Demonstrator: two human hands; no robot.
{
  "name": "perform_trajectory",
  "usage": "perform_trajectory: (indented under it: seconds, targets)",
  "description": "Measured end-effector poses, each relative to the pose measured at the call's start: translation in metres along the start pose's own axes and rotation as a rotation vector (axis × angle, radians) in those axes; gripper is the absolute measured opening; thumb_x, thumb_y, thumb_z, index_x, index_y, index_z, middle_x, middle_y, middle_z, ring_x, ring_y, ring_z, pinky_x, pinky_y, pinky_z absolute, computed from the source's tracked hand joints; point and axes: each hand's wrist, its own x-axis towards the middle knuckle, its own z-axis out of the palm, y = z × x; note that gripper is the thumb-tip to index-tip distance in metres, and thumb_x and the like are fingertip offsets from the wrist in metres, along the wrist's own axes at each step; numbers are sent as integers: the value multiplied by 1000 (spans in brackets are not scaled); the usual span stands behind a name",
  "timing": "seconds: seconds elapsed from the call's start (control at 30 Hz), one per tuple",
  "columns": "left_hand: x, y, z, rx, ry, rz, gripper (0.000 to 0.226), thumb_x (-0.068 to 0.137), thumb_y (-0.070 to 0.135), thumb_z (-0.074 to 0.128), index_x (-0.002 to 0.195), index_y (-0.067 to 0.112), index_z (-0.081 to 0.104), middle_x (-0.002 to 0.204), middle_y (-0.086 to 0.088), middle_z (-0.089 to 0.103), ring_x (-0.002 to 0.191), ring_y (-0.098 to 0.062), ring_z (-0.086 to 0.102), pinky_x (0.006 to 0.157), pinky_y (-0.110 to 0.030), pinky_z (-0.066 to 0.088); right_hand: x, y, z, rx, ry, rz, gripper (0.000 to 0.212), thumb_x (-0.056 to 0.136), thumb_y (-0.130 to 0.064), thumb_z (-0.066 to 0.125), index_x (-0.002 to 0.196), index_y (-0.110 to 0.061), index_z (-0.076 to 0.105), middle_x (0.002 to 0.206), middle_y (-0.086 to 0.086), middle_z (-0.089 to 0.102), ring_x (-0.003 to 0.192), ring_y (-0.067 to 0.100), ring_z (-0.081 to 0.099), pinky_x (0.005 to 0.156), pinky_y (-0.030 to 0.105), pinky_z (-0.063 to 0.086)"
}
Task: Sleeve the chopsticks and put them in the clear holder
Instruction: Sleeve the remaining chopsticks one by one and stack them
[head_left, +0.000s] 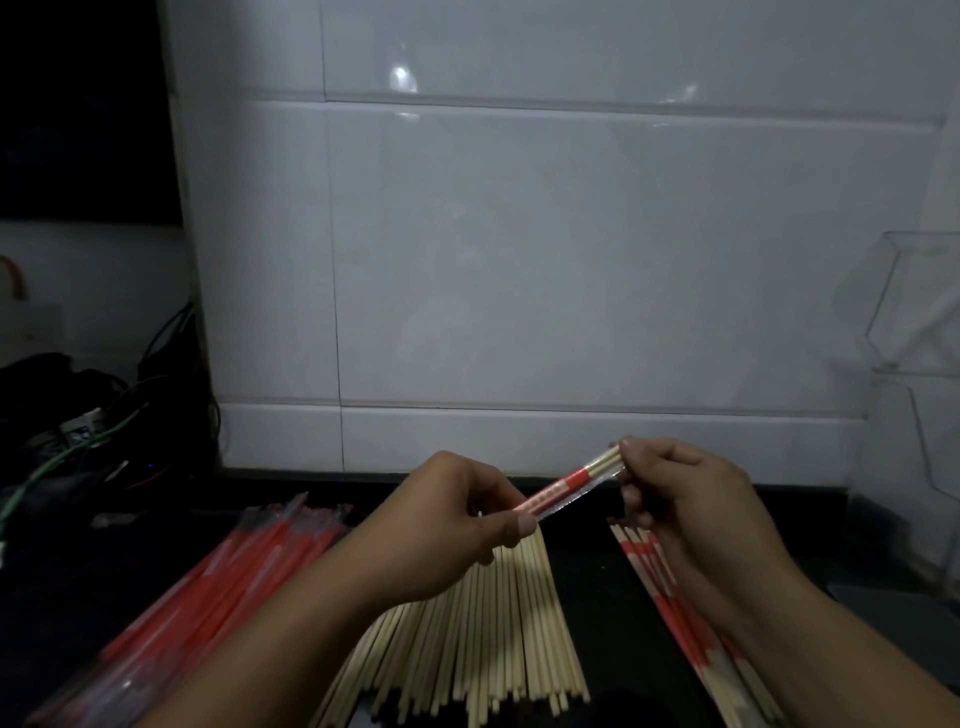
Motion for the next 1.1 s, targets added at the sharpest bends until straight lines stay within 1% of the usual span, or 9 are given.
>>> perform_trajectory:
  seconds: [0.23, 0.4, 0.47, 0.6, 0.7, 0.8, 0.9, 1.0, 1.1]
  targets:
    - [0, 1, -3, -6, -16, -27, 7, 89, 30, 70, 91, 24, 74, 80, 12, 76, 74, -6, 71, 70, -20, 56, 3, -7, -7, 167, 104, 37, 16, 93, -14, 59, 87, -4, 70, 65, 2, 60, 52, 8, 48, 40, 17, 36]
    - [-1, 8, 3, -117, 41, -16, 8, 89, 28, 70, 92, 21, 73, 81, 7, 77, 69, -8, 70, 63, -16, 55, -1, -3, 5, 247, -90, 95, 31, 88, -41, 60, 95, -14, 74, 83, 4, 67, 64, 13, 56, 57, 29, 40]
    - [-2, 10, 7, -174, 26, -25, 10, 89, 27, 71, 91, 18, 73, 80, 4, 77, 68, -11, 70, 65, -20, 57, -7, 2, 11, 92, -167, 103, 30, 92, -34, 57, 96, -10, 75, 81, 8, 65, 67, 15, 56, 55, 29, 42]
    - [-4, 15, 8, -179, -45, -54, 26, 89, 42, 65, 90, 17, 74, 79, 2, 77, 70, -16, 72, 71, -30, 59, -4, 7, 12, 15, -114, 84, 26, 97, -21, 54, 96, -4, 72, 66, 11, 59, 55, 14, 51, 44, 23, 35]
    - [-3, 12, 1, -88, 86, -95, 45, 90, 58, 51, 90, 19, 75, 78, 3, 76, 69, -13, 71, 74, -32, 57, 13, -3, -9, -12, -72, 124, 24, 97, -14, 53, 96, 2, 70, 55, 11, 51, 45, 13, 43, 37, 20, 26]
    - [3, -10, -16, 243, 300, -170, 39, 95, 56, 51, 89, 23, 72, 77, 5, 73, 74, -11, 67, 78, -35, 56, 25, -7, -42, -363, -58, 155, 26, 95, -15, 60, 92, 8, 71, 49, 11, 48, 39, 14, 40, 36, 21, 31]
    - [5, -36, -38, 622, 377, -362, 33, 94, 51, 56, 87, 22, 69, 84, 3, 70, 83, -19, 65, 77, -32, 53, 34, 8, -58, -782, -89, 180, 18, 90, -17, 69, 83, -1, 76, 61, 17, 66, 51, 16, 53, 47, 21, 41]
    - [0, -54, -57, 849, 353, -547, 27, 93, 45, 56, 89, 19, 59, 87, -2, 60, 86, -24, 59, 72, -28, 45, 42, 30, -60, -1023, -116, 186, 9, 85, -19, 75, 84, -10, 77, 75, 9, 73, 62, 12, 62, 60, 23, 47]
    - [-3, -64, -61, 906, 223, -696, 34, 93, 55, 55, 97, 21, 55, 103, -3, 62, 97, -23, 60, 83, -29, 49, 45, 37, -60, -1160, -90, 143, 14, 82, -29, 78, 88, -19, 71, 90, -2, 66, 79, 9, 60, 71, 25, 44]
